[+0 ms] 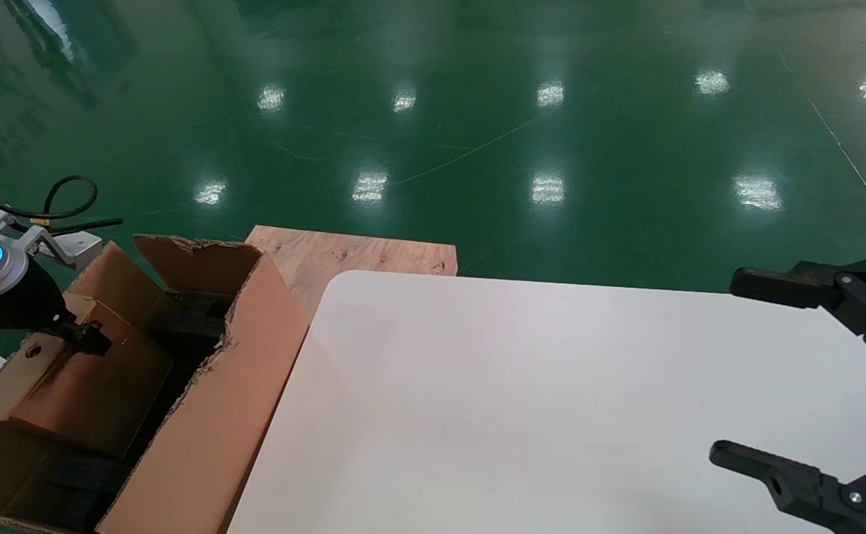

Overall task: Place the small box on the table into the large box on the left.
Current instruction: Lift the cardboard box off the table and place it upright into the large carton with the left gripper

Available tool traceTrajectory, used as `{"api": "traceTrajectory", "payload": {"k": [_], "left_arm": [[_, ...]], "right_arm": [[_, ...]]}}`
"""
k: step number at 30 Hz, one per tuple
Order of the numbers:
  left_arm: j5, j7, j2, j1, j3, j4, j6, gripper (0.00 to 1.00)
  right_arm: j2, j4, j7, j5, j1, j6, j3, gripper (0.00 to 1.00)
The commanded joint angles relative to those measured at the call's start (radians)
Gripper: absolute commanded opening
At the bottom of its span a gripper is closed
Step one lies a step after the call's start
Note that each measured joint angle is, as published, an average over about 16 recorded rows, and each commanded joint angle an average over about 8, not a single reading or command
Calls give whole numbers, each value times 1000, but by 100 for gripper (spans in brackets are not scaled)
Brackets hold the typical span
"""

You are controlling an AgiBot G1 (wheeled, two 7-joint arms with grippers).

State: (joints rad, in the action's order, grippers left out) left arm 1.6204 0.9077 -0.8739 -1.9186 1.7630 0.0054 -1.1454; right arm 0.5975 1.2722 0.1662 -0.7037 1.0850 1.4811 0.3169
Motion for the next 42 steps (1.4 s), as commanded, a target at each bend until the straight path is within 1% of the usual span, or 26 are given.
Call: {"api": "traceTrajectory", "payload": {"k": [1,9,16,24,35,42], "left_arm": [[-1,0,2,5,-1,-1,15,0],[1,5,11,13,0,0,60,0],[-6,1,4,6,-4,-9,58,0],[-16,-11,-12,3,-11,-21,7,0],[-14,-8,-36,23,-8,-16,-133,0],[2,10,-42,25,3,-2,-142,0]], "right_arm": [[0,0,0,0,0,0,0,100],[0,0,0,0,0,0,0,100],[0,0,0,0,0,0,0,100],[0,0,0,0,0,0,1,100],[0,0,-1,1,0,0,1,100],[0,0,-1,1,0,-1,1,100]]}}
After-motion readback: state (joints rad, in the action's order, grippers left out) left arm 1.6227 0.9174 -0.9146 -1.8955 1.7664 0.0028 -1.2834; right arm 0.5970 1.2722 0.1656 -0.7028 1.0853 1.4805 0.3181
